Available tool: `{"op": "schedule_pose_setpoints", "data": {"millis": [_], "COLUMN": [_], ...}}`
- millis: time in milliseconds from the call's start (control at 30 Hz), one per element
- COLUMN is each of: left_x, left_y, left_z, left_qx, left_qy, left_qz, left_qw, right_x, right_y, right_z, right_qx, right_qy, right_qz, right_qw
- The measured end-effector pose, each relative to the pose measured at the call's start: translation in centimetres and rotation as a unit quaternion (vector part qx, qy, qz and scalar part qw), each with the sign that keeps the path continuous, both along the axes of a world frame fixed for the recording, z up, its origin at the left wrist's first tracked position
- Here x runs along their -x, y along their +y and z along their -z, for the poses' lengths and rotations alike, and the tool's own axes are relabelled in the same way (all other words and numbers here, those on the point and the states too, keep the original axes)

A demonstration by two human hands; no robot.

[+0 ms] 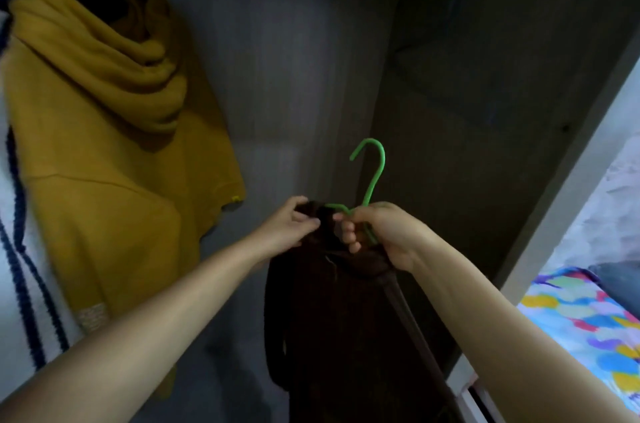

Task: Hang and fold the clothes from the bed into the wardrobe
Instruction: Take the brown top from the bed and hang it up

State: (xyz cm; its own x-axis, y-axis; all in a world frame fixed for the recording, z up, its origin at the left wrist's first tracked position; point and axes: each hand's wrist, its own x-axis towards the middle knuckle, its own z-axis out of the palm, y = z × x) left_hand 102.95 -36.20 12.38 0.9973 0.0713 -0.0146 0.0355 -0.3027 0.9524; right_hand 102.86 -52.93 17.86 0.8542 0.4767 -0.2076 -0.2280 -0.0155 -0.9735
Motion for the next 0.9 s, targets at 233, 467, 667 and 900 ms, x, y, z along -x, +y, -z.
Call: {"op": "schedule_pose_setpoints", "data": {"millis": [233,467,667,900], "left_x": [6.4,5.3,4.1,2.4], "left_y": [-1.2,7.8,16.4,22.3], "left_z": [-2.6,-9.3,-19.0,-25.6], "left_qx": [-0.008,-0.125,-0.190,-0.353], "left_qy": [-0.041,-0.220,-0.270,-0.204], "left_qz": [0.106,-0.129,-0.201,-0.247], "left_qw": [0.993,0.959,0.922,0.879], "right_x": [-1.8,-2.7,-1.6,-4.7], "right_y": [8.5,17.8,27.1,34.4], "right_z": [-3.7,-11.2,-18.5,-24.0], "right_qx": [-0.046,0.017,0.218,0.219], "right_qy": [-0.074,-0.249,-0.510,-0.495], "right_qz": [0.043,0.007,0.059,0.062], "right_qw": [0.995,0.968,0.830,0.839]}}
